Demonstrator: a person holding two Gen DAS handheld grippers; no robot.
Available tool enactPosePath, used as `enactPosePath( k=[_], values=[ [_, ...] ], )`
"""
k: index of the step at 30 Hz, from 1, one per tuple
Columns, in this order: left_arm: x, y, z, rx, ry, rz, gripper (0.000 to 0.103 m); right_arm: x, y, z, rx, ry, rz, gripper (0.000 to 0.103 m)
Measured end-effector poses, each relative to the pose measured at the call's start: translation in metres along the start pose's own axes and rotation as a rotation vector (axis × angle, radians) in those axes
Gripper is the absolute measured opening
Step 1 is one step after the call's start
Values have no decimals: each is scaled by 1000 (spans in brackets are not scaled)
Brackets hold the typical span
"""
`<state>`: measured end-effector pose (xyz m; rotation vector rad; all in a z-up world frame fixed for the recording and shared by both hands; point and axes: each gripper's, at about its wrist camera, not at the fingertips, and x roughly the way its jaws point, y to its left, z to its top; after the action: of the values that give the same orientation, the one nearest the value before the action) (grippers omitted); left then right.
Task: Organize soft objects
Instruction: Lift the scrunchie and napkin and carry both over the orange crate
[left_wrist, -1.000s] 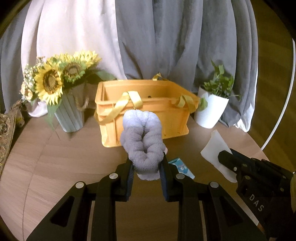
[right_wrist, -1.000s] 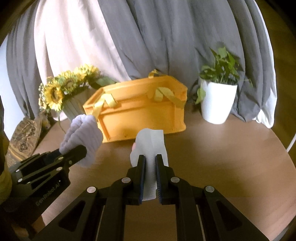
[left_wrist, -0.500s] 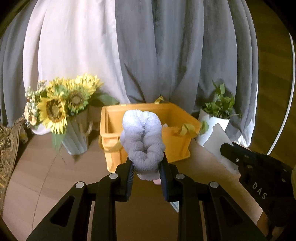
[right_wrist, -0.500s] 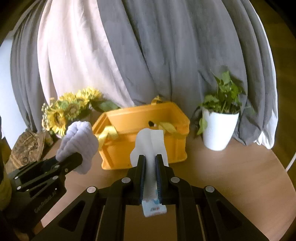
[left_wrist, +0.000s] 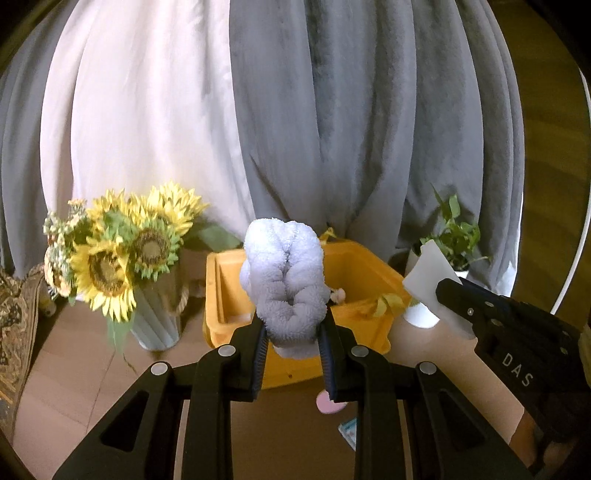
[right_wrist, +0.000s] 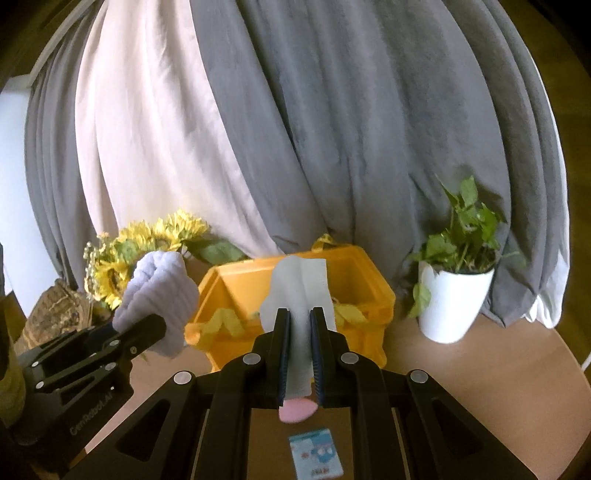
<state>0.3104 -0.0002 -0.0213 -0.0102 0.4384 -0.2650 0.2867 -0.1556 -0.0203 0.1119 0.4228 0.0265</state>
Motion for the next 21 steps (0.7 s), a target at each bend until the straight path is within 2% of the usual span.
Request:
enactPosePath(
  k=[7,21],
  values=[
    [22,8,15,6,-16,0,26,20,2,18,-18,-35,5,12],
    [84,22,35,20,-6,9,26,84,4,38,-31,-31,22,12]
  ],
)
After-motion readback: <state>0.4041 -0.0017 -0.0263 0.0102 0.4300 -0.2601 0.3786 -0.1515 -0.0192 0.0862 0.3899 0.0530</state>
